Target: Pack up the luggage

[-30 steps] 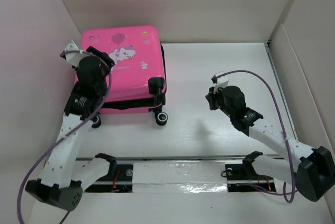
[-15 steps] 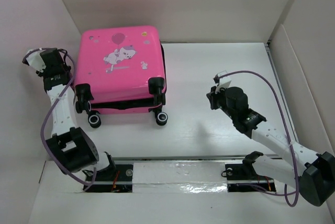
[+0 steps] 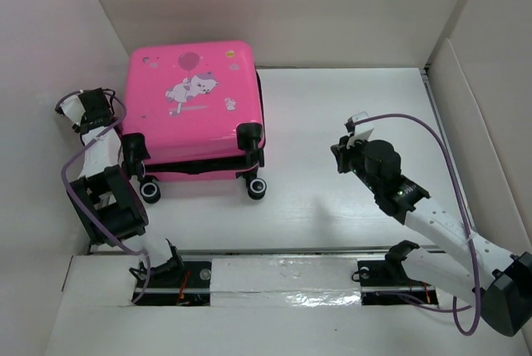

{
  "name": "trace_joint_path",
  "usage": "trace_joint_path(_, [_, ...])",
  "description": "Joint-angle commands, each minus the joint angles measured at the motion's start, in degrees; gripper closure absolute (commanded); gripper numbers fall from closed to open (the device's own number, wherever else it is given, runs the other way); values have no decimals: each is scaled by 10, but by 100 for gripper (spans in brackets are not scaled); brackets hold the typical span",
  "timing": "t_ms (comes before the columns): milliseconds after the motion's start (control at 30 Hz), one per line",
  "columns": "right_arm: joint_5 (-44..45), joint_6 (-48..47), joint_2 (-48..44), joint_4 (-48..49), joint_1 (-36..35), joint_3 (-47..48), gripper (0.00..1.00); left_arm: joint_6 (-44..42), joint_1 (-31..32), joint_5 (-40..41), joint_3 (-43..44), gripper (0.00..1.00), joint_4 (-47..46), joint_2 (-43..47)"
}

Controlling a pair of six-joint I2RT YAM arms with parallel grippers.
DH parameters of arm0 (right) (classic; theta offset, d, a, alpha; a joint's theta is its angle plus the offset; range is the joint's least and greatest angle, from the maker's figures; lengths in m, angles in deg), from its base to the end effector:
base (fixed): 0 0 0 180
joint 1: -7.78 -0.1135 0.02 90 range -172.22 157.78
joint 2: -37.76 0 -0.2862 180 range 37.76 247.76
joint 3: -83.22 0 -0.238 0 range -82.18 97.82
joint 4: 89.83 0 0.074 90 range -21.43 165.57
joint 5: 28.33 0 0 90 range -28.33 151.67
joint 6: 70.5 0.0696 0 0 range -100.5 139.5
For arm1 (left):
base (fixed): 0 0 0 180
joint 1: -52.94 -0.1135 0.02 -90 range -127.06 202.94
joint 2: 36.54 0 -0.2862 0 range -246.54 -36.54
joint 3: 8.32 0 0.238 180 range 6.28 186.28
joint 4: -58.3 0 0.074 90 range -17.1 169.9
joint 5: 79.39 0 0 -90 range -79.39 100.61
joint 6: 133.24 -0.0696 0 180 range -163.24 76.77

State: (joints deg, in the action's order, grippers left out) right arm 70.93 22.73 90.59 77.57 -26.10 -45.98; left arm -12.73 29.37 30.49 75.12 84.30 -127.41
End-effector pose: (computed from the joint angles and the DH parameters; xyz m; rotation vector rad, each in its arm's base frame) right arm 0.1914 0.1150 0.2971 -0.3733 1.7953 0.3094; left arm 0.3358 0.1723 0.2921 -1.1423 1.7980 0.3019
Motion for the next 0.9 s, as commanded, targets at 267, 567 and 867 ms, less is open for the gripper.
trace_joint_path(267, [40,-3,-38,6,-6,20,99,55,133,-79,-115,77,-47,28])
trace_joint_path(567, [97,5,-65,-18,-6,20,98,167,359,-61,-247,76,-109,162])
trace_joint_path(867, [118,27,-93,-41,46,10,90,250,615,8,-351,75,-110,327])
